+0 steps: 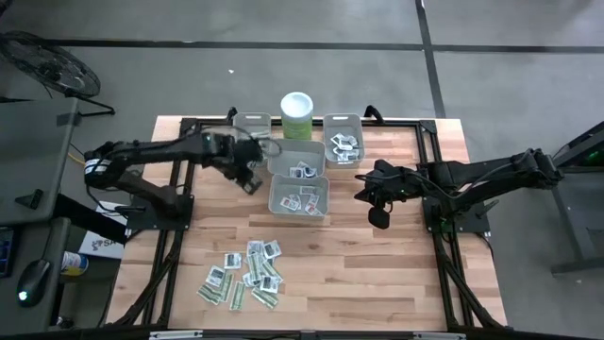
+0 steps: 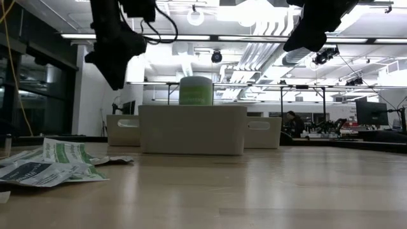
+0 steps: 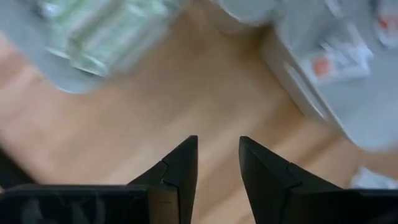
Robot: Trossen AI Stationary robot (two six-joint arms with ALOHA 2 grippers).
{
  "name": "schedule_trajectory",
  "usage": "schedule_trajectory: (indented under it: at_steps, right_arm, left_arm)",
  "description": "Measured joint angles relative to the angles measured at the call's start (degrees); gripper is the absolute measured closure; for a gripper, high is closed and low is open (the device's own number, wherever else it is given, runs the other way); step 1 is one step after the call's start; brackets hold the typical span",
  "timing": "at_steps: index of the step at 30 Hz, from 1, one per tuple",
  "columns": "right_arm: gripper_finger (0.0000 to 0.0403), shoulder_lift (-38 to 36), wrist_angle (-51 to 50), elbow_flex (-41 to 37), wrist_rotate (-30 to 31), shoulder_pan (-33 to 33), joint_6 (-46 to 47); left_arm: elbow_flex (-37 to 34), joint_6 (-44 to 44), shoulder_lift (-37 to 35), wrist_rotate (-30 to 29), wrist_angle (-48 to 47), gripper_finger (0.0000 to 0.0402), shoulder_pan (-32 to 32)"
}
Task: Pick & Place First Aid Supplies
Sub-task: Put the bandage pack into the left bin
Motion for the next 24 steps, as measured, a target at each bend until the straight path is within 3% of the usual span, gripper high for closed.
schedule_trajectory:
  at_steps: [5,14,24]
  right_arm:
    - [0.0402,0.00,0.00,0.00,0.00,0.04,0.00]
    - [0.0402,0.02,0.19,0.00,0.02,0.07,0.04]
    - [0.0402,0.02,0.54,0.00,0.11,0.07,5.03]
  left_arm:
    - [-4.87,-6.47,-1.34,3.06,4.01,0.0286,-9.82]
    - [-17.03,-21.75,-1.95,10.79,23.43,0.0286,-27.21]
    - [-27.47,-40.93,-1.95,7.21,42.07,0.0286,-40.96]
